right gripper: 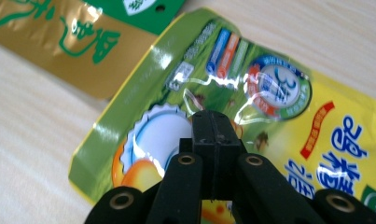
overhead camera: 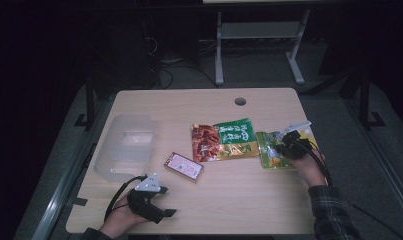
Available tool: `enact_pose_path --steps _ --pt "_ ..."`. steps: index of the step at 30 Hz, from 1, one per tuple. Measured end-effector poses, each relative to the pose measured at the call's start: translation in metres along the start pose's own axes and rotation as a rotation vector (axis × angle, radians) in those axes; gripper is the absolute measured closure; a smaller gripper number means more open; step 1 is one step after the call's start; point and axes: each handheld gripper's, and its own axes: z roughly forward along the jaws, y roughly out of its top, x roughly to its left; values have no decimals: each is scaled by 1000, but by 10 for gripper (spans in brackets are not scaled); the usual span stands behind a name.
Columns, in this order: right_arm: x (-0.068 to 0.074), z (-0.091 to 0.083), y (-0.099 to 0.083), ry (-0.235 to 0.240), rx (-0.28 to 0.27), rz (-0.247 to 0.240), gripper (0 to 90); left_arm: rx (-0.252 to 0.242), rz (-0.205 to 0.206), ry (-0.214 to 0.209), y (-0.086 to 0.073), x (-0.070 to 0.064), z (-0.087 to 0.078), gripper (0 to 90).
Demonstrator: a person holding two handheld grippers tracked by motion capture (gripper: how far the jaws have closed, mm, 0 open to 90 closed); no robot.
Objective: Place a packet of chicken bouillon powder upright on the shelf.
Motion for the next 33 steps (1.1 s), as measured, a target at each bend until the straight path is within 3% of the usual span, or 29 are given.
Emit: enact_pose_path --steps 5,8,10,15,18,23,27,33 --pt "0 -5 -7 21 2 2 900 3 -5 0 0 0 1 163" --pt "-4 -5 1 47 -42 29 900 2 -8 -2 1 0 2 163" --pt "-8 -3 13 34 -57 34 900 5 -5 -4 2 1 2 163" --pt "-19 18 38 17 -76 75 900 -1 -5 -6 2 2 3 163" --pt "-27 33 44 11 -91 115 900 3 1 -9 2 2 2 163" --pt "-33 46 47 -7 -82 105 900 3 2 -11 2 2 3 163" --pt "-31 44 44 3 -70 96 900 5 1 -10 2 1 2 163" --pt "-19 33 28 19 -56 34 900 9 6 -8 2 1 3 163"
